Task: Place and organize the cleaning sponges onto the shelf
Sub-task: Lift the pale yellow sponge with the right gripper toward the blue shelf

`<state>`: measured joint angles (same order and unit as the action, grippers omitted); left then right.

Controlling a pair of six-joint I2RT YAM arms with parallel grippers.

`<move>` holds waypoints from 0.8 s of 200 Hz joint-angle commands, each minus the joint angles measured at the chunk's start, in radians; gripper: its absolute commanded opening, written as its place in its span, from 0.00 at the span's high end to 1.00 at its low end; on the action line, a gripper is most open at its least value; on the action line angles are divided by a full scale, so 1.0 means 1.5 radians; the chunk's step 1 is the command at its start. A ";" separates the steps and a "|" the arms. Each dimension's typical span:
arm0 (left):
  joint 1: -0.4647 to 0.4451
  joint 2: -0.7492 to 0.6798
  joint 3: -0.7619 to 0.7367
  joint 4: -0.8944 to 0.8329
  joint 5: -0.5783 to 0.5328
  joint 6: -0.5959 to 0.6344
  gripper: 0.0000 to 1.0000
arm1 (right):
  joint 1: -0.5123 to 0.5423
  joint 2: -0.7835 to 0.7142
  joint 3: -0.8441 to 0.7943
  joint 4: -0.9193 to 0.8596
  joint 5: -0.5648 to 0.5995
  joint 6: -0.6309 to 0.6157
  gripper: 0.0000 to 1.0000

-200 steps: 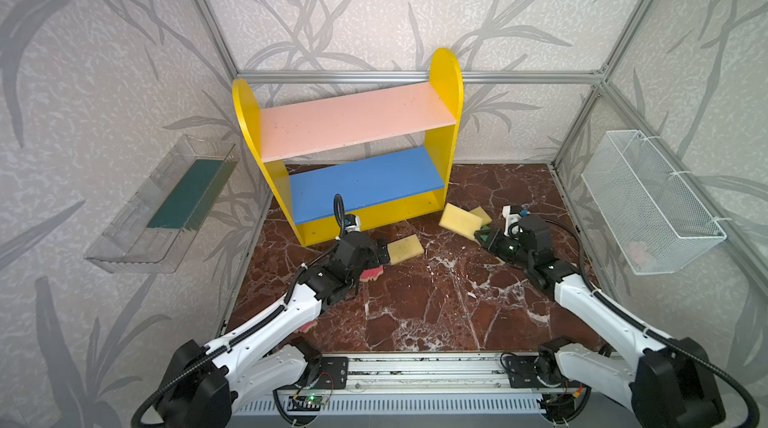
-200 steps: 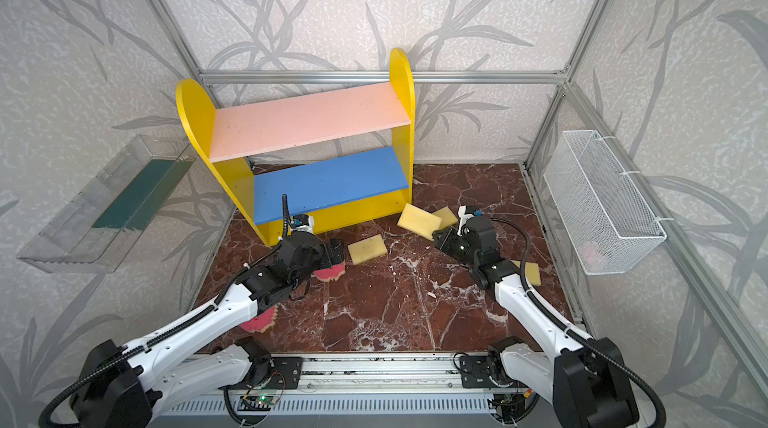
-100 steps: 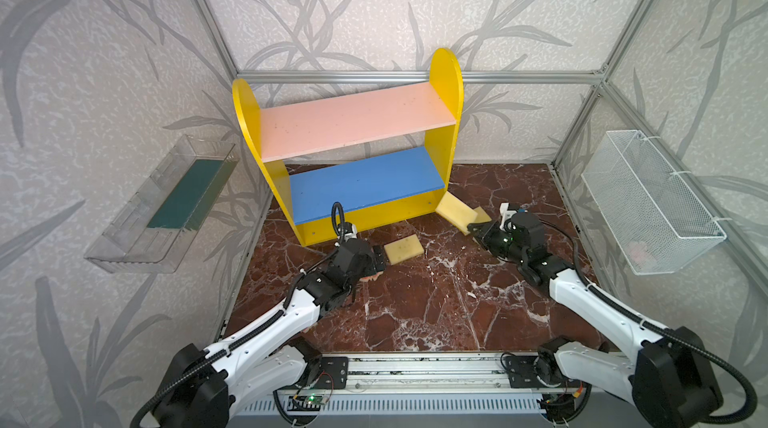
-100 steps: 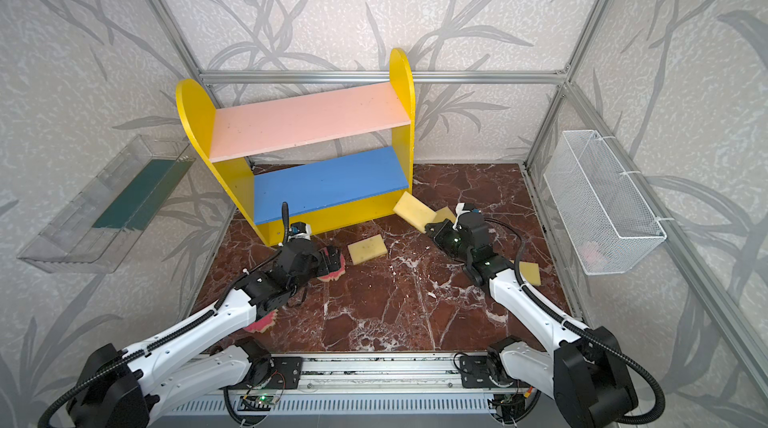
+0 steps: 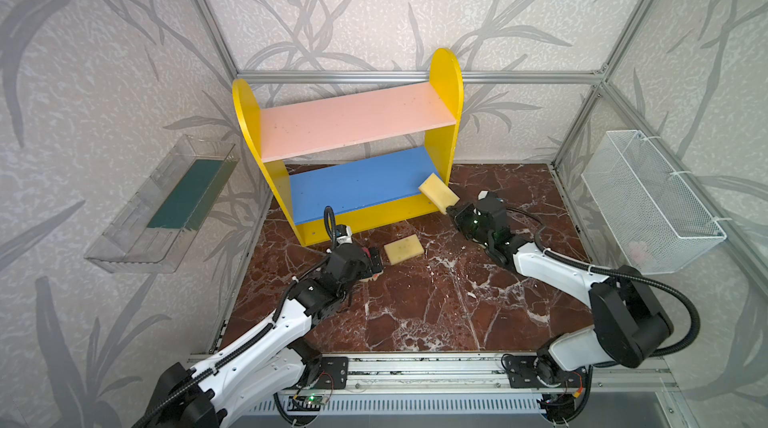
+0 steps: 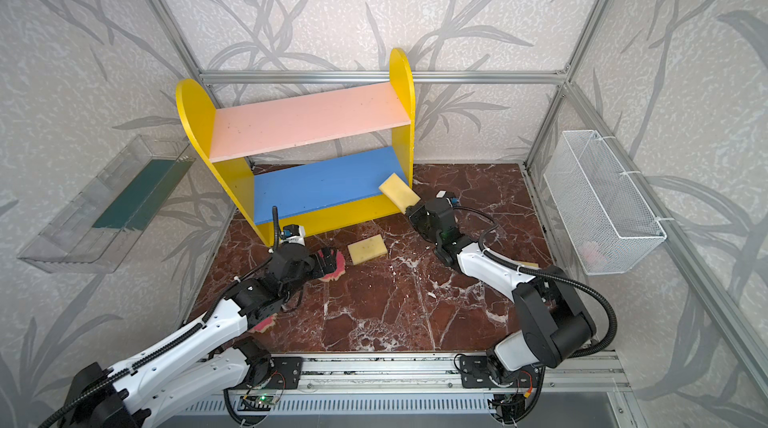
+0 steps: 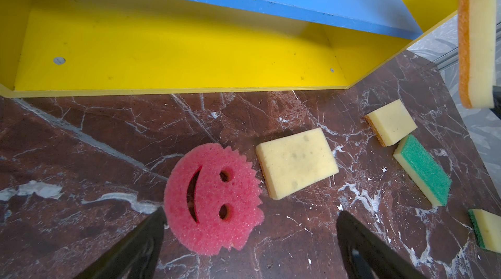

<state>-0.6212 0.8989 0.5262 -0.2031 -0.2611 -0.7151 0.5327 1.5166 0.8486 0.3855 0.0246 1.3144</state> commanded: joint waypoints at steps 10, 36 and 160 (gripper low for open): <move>0.003 0.002 -0.012 0.011 0.005 -0.009 0.01 | 0.026 0.038 0.037 0.072 0.087 0.050 1.00; 0.002 0.009 -0.017 0.024 0.033 -0.005 0.01 | 0.042 0.071 0.058 0.089 0.140 0.069 1.00; 0.003 -0.004 -0.052 0.045 0.050 -0.001 0.01 | 0.075 0.215 0.174 0.150 0.234 0.121 1.00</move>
<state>-0.6212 0.9047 0.4625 -0.1555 -0.1913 -0.7109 0.6365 1.8187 1.0714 0.5743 0.3218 1.4796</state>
